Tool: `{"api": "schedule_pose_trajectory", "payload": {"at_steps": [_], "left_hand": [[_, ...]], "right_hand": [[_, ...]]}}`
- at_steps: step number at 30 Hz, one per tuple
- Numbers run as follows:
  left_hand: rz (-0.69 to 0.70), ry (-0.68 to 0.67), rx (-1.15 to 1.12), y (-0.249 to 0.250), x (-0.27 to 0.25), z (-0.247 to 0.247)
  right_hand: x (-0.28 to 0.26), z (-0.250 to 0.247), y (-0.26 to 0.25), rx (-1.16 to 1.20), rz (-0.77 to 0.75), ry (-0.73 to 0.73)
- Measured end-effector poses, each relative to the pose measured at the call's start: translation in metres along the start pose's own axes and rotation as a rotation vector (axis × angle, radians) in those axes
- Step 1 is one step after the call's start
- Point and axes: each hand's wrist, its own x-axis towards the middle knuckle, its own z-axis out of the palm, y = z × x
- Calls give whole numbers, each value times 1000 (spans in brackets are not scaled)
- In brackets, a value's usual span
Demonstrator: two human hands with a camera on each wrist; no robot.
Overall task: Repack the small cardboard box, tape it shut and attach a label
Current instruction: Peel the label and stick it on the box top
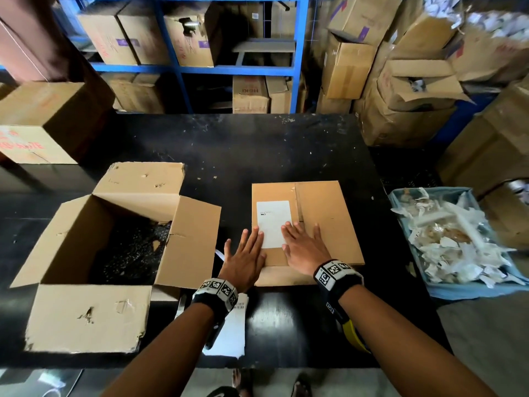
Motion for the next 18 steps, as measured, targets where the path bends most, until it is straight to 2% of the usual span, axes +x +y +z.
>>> {"api": "schedule_pose_trajectory", "payload": {"at_steps": [11,16,18], "left_hand": [[-98,-5,38,35,8,-4],[123,-19,122,32,-7,-4],[164,-25,95,30,-13,-4]], "right_hand": [[-47,37,6,150,10,48],[-46,39,12,238,-20,81],[-54,40,23,228,-31,139]]}}
